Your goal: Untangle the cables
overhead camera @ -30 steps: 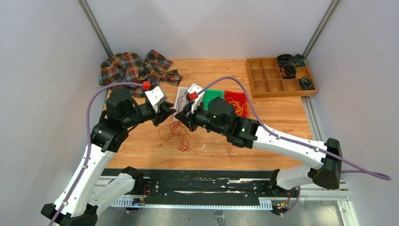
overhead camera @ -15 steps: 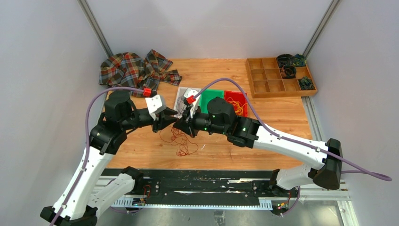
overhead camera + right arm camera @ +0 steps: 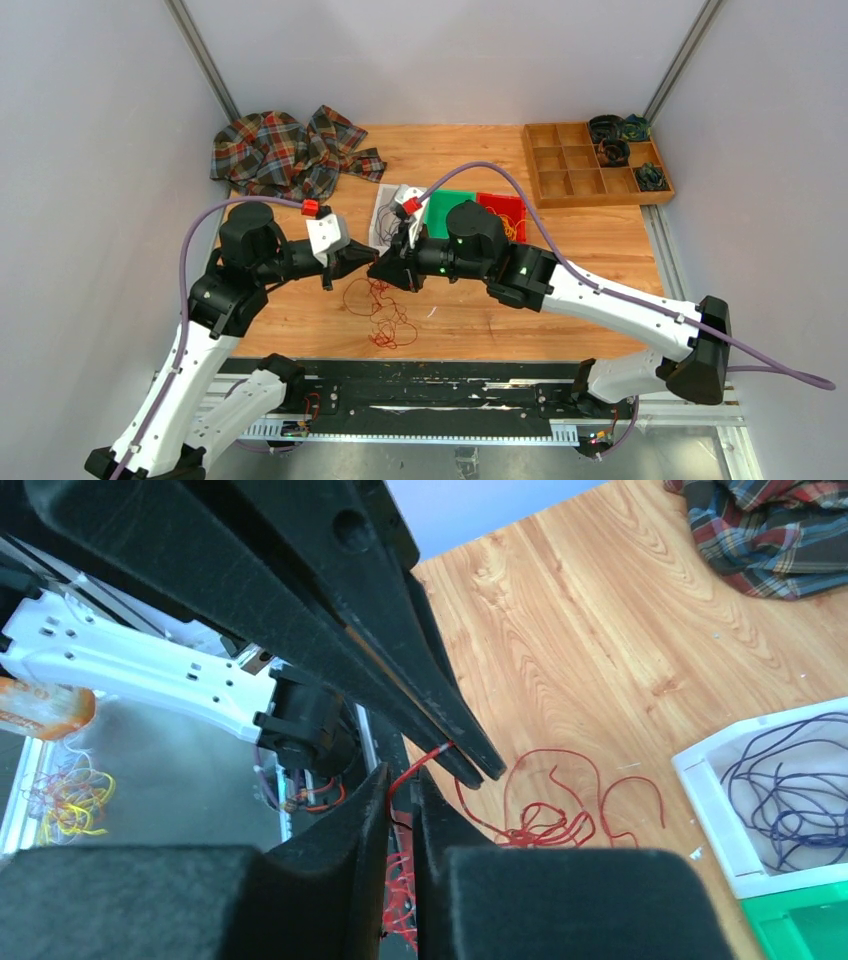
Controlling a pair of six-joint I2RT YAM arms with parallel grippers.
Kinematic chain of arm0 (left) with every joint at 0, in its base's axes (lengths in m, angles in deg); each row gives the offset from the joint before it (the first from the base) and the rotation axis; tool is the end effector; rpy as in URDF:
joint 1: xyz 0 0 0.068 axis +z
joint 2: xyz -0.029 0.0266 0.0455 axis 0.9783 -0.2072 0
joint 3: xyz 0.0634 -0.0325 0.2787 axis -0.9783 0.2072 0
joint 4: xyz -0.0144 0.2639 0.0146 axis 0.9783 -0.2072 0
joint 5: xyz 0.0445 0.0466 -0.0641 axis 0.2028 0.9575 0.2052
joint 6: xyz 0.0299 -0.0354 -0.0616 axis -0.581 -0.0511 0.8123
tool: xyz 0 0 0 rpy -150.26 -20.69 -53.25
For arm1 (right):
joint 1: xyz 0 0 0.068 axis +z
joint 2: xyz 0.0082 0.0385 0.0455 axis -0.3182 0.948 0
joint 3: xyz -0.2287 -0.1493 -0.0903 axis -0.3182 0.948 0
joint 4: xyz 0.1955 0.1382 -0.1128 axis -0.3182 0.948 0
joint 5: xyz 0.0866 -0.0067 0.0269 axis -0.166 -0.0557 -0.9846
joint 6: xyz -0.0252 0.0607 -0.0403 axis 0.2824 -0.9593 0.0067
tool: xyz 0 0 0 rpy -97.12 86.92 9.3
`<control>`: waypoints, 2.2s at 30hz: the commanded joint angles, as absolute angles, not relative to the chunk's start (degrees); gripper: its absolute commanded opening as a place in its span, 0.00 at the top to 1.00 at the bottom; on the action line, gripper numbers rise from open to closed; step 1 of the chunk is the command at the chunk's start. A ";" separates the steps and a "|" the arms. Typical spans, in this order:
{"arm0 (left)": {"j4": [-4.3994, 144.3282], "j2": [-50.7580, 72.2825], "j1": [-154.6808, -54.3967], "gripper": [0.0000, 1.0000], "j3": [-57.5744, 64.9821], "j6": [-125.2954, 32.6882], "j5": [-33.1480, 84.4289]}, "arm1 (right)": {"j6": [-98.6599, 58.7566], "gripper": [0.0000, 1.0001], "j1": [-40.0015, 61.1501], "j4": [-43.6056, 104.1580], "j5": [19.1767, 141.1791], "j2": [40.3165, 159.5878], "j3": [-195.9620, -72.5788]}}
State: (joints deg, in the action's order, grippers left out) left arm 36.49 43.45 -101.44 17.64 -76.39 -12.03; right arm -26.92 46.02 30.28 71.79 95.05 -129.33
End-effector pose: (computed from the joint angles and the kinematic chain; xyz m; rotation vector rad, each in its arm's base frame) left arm 0.1219 -0.1041 0.3946 1.1460 1.4302 -0.7952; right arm 0.1308 0.3173 0.4062 -0.9900 1.5475 1.2342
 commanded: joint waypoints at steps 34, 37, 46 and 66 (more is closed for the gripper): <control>41.76 44.47 -102.22 0.99 5.06 -71.64 -13.07 | -29.35 0.23 41.15 11.58 71.05 90.86 -124.73; 41.72 44.36 -102.21 0.99 4.87 -71.36 -13.29 | -29.38 0.22 41.13 10.69 70.78 92.58 -125.79; 43.32 43.19 -102.27 0.99 1.45 -65.89 -16.12 | -30.96 0.32 41.20 8.17 72.17 99.75 -129.36; 49.55 37.07 -102.21 1.00 -18.19 -52.81 -15.70 | -38.20 0.57 41.65 -6.37 88.19 108.39 -108.87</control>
State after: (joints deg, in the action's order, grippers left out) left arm 46.78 38.38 -101.76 -13.60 -55.40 -16.69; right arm -35.66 40.95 -0.89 82.06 106.73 -112.55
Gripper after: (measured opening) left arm 0.015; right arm 0.439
